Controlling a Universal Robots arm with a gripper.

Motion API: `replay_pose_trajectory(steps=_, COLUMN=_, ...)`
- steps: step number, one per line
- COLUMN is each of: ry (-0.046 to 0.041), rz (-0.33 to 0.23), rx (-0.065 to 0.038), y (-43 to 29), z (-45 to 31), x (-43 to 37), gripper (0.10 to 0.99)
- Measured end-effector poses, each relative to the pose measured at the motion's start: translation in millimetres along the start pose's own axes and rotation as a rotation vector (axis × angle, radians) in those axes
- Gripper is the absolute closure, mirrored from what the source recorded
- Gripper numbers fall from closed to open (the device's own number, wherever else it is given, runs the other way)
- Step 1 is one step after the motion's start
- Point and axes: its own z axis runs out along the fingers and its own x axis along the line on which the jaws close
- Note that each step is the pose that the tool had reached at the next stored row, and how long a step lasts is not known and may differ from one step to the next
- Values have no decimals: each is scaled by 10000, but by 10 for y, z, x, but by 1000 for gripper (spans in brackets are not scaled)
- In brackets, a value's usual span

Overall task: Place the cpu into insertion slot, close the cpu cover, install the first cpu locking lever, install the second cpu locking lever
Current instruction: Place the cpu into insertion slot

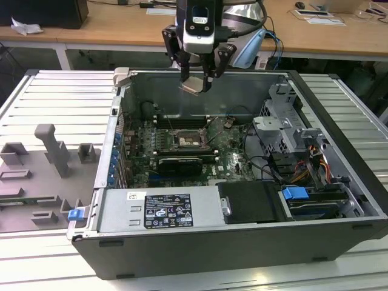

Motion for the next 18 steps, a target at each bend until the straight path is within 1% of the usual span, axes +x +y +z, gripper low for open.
replay_pose_trajectory(steps=3, ry=-75, rz=855, rx=-10, y=-1, z=10, x=0, gripper=545)
replay_pose_trajectory(steps=6, ry=-119, rz=1354, rx=-16, y=-1, z=17, x=0, gripper=545)
replay_pose_trajectory(steps=18, ry=-232, rz=2583, rx=-24, y=-3, z=39, x=0, gripper=545)
